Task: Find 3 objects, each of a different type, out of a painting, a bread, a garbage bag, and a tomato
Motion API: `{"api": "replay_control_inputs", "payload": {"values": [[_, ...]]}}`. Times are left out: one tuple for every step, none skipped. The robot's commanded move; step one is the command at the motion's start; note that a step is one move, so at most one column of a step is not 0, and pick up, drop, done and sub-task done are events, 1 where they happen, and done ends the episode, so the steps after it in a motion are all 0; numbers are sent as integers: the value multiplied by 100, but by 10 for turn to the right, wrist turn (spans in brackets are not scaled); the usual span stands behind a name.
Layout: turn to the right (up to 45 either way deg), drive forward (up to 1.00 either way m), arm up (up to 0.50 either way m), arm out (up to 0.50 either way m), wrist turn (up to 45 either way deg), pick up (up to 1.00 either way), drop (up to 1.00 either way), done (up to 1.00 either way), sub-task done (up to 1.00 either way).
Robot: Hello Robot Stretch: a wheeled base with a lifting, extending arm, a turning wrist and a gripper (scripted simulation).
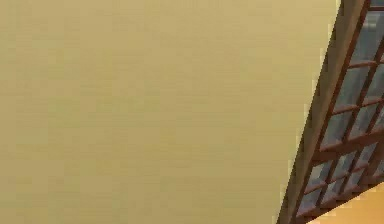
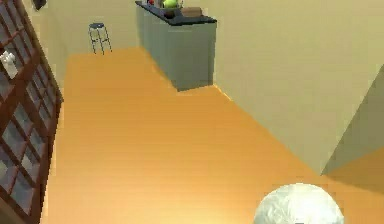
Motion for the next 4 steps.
{"api": "replay_control_inputs", "payload": {"values": [[-360, 0, 0, 0, 0, 0, 0, 0, 0], [0, 5, 0, 0, 0, 0, 0, 0, 0], [450, 0, 0, 0, 0, 0, 0, 0, 0], [450, 0, 0, 0, 0, 0, 0, 0, 0]]}}
